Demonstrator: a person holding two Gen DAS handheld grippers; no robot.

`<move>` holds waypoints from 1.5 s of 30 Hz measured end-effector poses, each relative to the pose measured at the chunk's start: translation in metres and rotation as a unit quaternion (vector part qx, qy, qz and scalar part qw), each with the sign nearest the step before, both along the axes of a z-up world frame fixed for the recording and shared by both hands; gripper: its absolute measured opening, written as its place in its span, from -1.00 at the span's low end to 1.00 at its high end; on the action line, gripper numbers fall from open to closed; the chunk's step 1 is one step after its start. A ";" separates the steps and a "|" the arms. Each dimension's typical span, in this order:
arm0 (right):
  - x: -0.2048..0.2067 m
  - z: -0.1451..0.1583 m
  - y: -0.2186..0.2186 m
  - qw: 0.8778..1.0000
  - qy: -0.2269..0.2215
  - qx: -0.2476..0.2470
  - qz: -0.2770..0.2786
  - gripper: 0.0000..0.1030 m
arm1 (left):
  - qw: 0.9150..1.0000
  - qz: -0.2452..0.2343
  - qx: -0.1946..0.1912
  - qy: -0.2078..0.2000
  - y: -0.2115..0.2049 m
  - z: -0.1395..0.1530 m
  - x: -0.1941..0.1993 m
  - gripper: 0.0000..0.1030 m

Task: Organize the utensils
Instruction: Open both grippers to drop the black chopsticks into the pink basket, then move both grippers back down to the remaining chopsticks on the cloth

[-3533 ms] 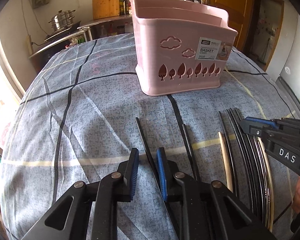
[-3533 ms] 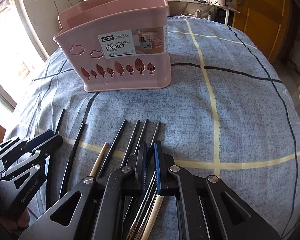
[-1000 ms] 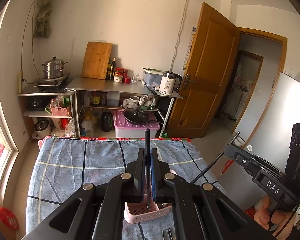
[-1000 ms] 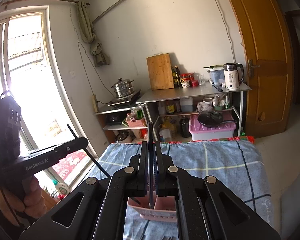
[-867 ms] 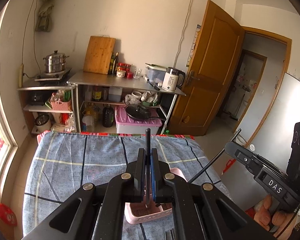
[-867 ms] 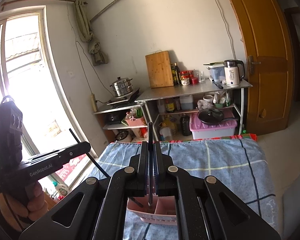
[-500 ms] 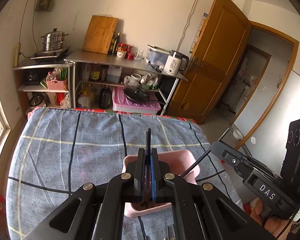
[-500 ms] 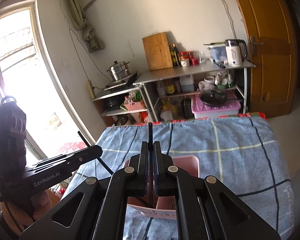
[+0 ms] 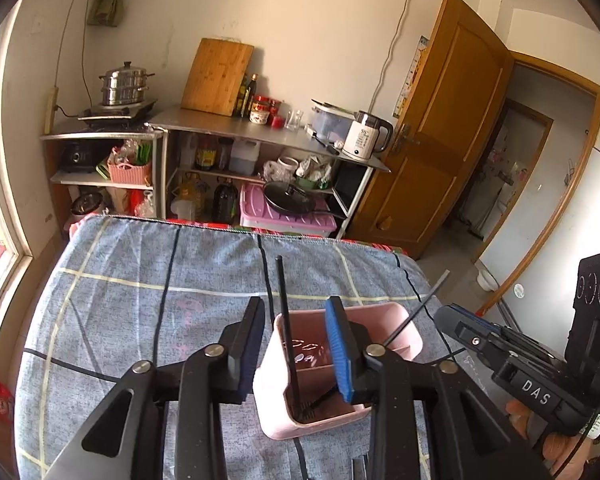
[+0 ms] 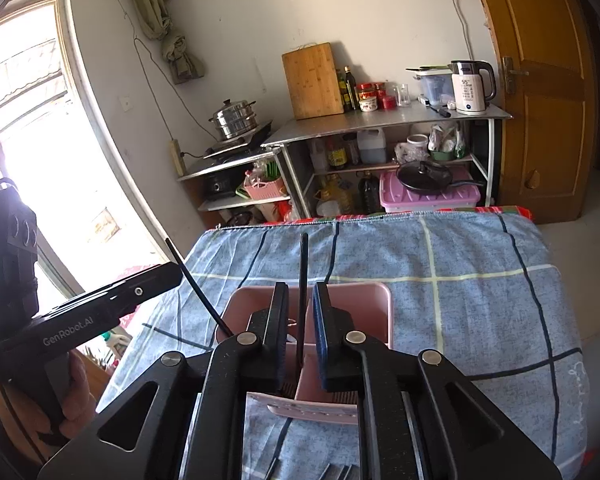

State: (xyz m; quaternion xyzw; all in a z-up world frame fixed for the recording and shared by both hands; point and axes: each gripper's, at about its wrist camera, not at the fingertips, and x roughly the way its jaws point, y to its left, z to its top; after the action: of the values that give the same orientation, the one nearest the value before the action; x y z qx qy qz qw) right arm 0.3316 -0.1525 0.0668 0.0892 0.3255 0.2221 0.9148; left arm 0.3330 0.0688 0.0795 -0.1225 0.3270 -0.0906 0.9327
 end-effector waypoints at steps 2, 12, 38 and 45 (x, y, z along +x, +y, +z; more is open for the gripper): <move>-0.007 0.004 -0.004 1.000 -0.006 0.001 -0.003 -0.70 | 1.000 0.005 -0.002 -0.012 0.003 0.005 -0.011 -0.37; -0.078 0.003 -0.029 0.999 -0.030 0.005 -0.017 -0.63 | 0.998 -0.005 0.006 -0.057 -0.009 0.003 -0.100 -0.37; -0.229 -0.085 -0.054 0.999 0.017 -0.021 -0.022 -0.63 | 0.999 -0.005 0.016 -0.049 -0.037 -0.080 -0.262 -0.37; -0.229 -0.091 -0.051 0.999 0.021 -0.030 -0.021 -0.63 | 0.999 -0.007 0.014 -0.038 -0.038 -0.090 -0.261 -0.37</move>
State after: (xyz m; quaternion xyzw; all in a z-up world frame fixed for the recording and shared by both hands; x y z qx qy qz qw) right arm 0.1027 -0.2032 -0.0243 0.0733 0.3494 0.1911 0.9143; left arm 0.0718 0.0311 -0.0100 -0.1030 0.2931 -0.0970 0.9455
